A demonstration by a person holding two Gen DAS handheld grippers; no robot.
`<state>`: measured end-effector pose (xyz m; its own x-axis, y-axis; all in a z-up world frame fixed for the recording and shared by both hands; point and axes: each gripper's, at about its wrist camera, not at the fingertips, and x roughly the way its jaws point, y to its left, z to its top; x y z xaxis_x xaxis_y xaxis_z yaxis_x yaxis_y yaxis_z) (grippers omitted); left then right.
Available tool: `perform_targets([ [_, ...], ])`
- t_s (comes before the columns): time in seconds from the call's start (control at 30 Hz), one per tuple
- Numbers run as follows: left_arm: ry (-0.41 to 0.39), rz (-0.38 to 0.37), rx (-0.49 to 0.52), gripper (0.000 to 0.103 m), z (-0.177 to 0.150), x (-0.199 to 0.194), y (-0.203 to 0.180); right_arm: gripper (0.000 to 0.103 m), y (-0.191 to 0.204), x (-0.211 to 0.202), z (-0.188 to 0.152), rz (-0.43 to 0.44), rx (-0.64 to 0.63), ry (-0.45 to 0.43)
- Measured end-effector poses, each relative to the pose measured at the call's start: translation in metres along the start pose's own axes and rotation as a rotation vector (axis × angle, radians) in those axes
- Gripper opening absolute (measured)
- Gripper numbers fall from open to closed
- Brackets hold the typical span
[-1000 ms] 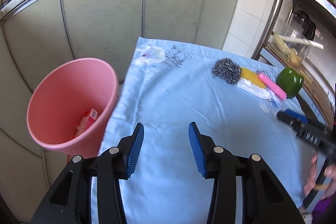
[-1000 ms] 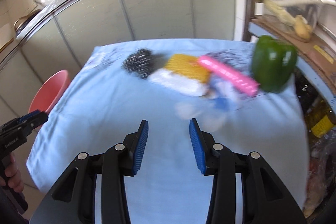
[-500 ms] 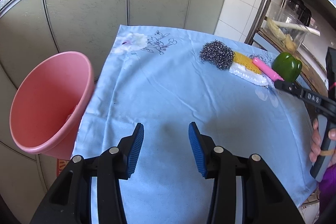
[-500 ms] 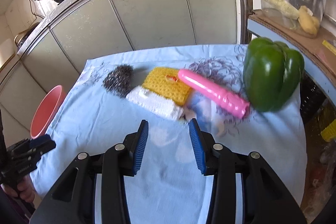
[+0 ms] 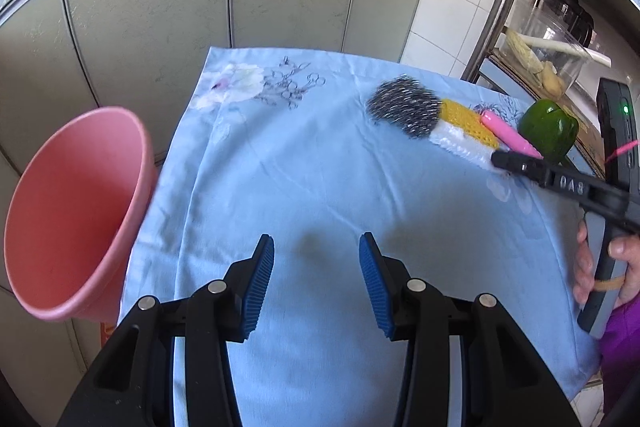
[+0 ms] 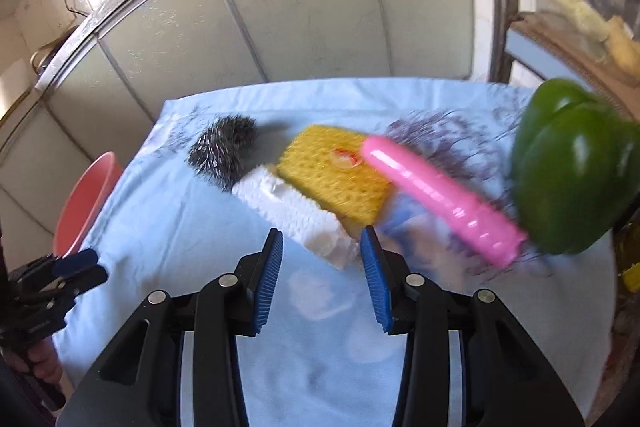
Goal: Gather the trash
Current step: 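Move both tools back over the steel wool and white foam strip, then grasp the steel wool scrubber with the left tool while the right grasps the white foam strip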
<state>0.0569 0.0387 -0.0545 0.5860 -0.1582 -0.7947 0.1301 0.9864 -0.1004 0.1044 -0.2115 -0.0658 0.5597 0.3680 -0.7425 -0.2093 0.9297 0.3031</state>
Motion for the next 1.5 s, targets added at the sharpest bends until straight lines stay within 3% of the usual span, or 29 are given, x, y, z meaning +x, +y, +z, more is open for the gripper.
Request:
perform_targets([
  [0.13, -0.022, 0.0, 0.017, 0.044, 0.017, 0.002, -0.006, 0.041, 0.016, -0.002, -0.013, 0.063, -0.038, 0.04],
  [0.23, -0.052, 0.001, 0.042, 0.044, 0.036, 0.003, -0.014, 0.041, 0.021, -0.009, -0.016, 0.071, -0.049, 0.021],
  [0.37, -0.064, -0.022, 0.063, 0.046, 0.063, 0.013, -0.029, 0.041, 0.019, -0.012, -0.008, -0.001, -0.045, -0.033],
  [0.6, -0.023, -0.06, 0.017, 0.047, 0.1, 0.046, -0.047, 0.041, 0.022, 0.006, 0.004, -0.062, -0.061, -0.04],
  [0.73, -0.002, -0.073, -0.03, 0.048, 0.113, 0.064, -0.052, 0.041, 0.016, 0.011, -0.004, 0.012, -0.032, -0.018],
  [0.9, 0.06, -0.02, -0.058, 0.048, 0.115, 0.089, -0.056, 0.041, 0.009, 0.009, -0.007, 0.154, 0.017, -0.014],
  [1.0, 0.057, 0.027, -0.046, 0.047, 0.107, 0.094, -0.053, 0.041, 0.01, 0.011, -0.008, 0.248, 0.019, 0.022],
  [1.03, 0.057, 0.031, -0.048, 0.039, 0.104, 0.095, -0.051, 0.041, 0.014, 0.011, -0.009, 0.264, 0.006, 0.032],
  [1.1, 0.047, 0.01, -0.087, 0.027, 0.098, 0.091, -0.041, 0.041, 0.02, 0.013, -0.011, 0.269, -0.025, 0.047],
  [1.17, 0.038, -0.014, -0.127, 0.021, 0.094, 0.084, -0.031, 0.041, 0.028, 0.015, -0.013, 0.259, -0.061, 0.058],
  [1.3, -0.002, -0.019, -0.149, 0.02, 0.088, 0.063, -0.015, 0.042, 0.038, 0.015, -0.017, 0.238, -0.103, 0.059],
  [1.5, -0.043, -0.041, -0.168, 0.02, 0.073, 0.031, 0.01, 0.052, 0.037, 0.007, -0.014, 0.216, -0.11, 0.044],
])
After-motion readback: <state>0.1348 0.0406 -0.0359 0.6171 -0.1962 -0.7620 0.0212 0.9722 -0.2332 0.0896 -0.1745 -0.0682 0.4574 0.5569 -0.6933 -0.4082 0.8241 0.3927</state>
